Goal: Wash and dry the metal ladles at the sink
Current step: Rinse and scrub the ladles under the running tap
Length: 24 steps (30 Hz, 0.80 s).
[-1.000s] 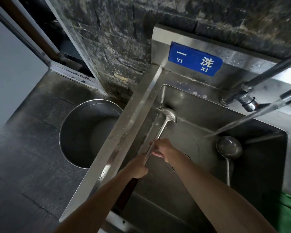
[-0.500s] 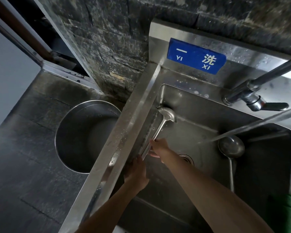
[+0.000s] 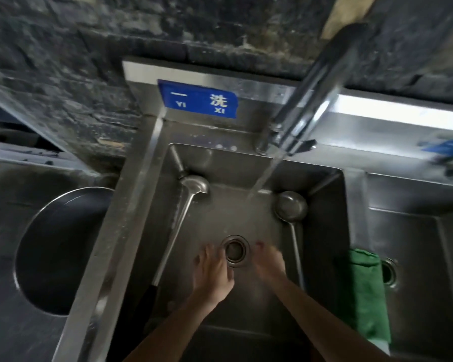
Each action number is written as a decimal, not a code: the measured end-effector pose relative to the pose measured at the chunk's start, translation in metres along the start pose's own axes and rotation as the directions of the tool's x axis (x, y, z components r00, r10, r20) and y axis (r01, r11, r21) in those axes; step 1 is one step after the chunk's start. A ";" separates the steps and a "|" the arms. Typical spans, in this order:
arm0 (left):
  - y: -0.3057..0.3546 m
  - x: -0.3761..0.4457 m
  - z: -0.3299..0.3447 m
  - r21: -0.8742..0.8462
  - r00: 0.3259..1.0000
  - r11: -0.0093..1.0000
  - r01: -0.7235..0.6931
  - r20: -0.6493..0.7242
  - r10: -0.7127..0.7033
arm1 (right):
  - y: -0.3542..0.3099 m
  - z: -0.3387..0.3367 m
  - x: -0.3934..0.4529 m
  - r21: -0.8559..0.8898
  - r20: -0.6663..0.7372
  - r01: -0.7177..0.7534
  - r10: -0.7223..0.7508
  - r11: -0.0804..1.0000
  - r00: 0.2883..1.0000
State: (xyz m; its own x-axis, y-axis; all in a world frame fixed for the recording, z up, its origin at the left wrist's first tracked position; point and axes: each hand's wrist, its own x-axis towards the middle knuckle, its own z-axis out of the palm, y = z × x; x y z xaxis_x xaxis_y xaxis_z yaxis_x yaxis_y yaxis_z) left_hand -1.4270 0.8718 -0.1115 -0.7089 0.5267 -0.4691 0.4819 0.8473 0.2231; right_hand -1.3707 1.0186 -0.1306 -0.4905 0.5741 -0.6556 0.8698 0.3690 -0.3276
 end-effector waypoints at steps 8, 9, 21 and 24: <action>0.098 0.027 0.054 -0.139 0.917 0.973 -0.183 0.333 0.220 | 0.117 -0.021 0.042 0.212 -0.108 -0.228 0.254 0.950 0.961; 0.107 0.030 0.054 -0.199 0.915 0.969 -0.146 0.346 0.209 | 0.129 -0.016 0.050 0.265 -0.061 -0.262 0.287 0.928 0.956; 0.142 0.052 0.053 -0.573 0.944 0.800 0.175 0.329 0.029 | 0.130 -0.006 0.015 0.368 -0.002 -0.202 0.218 0.908 0.976; 0.133 0.049 0.031 -0.673 0.903 0.633 0.382 0.417 -0.103 | 0.124 -0.020 -0.012 0.360 -0.031 -0.094 0.113 0.928 0.993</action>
State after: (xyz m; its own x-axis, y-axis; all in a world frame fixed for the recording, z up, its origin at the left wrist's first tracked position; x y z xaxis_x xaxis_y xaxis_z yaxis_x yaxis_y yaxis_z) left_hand -1.3821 1.0081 -0.1311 -0.4753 0.3605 -0.8026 -0.3128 0.7834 0.5371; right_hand -1.2585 1.0722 -0.1493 -0.3909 0.6346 -0.6667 0.8727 0.0255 -0.4875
